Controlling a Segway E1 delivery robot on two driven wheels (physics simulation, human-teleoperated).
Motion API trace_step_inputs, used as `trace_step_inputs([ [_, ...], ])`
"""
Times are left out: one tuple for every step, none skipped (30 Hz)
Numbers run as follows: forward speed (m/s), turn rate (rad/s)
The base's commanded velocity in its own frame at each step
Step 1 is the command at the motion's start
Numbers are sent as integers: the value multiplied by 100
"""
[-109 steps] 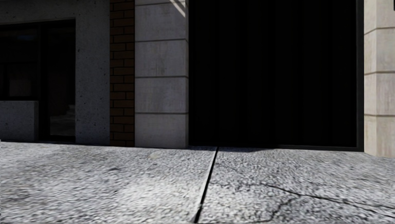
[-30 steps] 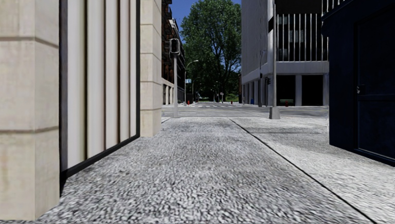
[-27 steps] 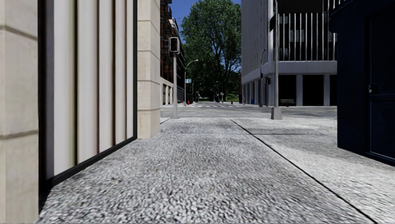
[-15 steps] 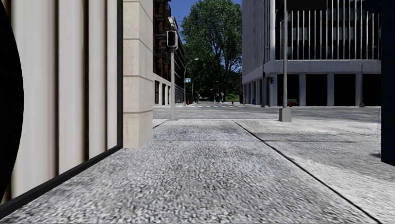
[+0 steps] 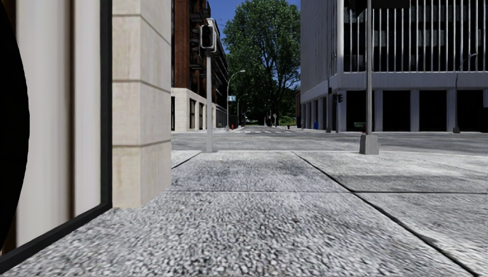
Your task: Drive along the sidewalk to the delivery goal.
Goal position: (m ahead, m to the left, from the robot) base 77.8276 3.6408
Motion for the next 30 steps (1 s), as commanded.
trace_step_inputs([
  [200, 0],
  [200, 0],
  [200, 0],
  [200, 0],
  [200, 0],
  [200, 0],
  [200, 0],
  [200, 0],
  [200, 0],
  [200, 0],
  [200, 0],
  [200, 0],
  [200, 0],
  [200, 0],
  [200, 0],
  [200, 0],
  [200, 0],
  [200, 0],
  [200, 0],
  [200, 0],
  [200, 0],
  [200, 0],
  [200, 0],
  [200, 0],
  [200, 0],
  [200, 0],
  [200, 0],
  [200, 0],
  [200, 0],
  [200, 0],
])
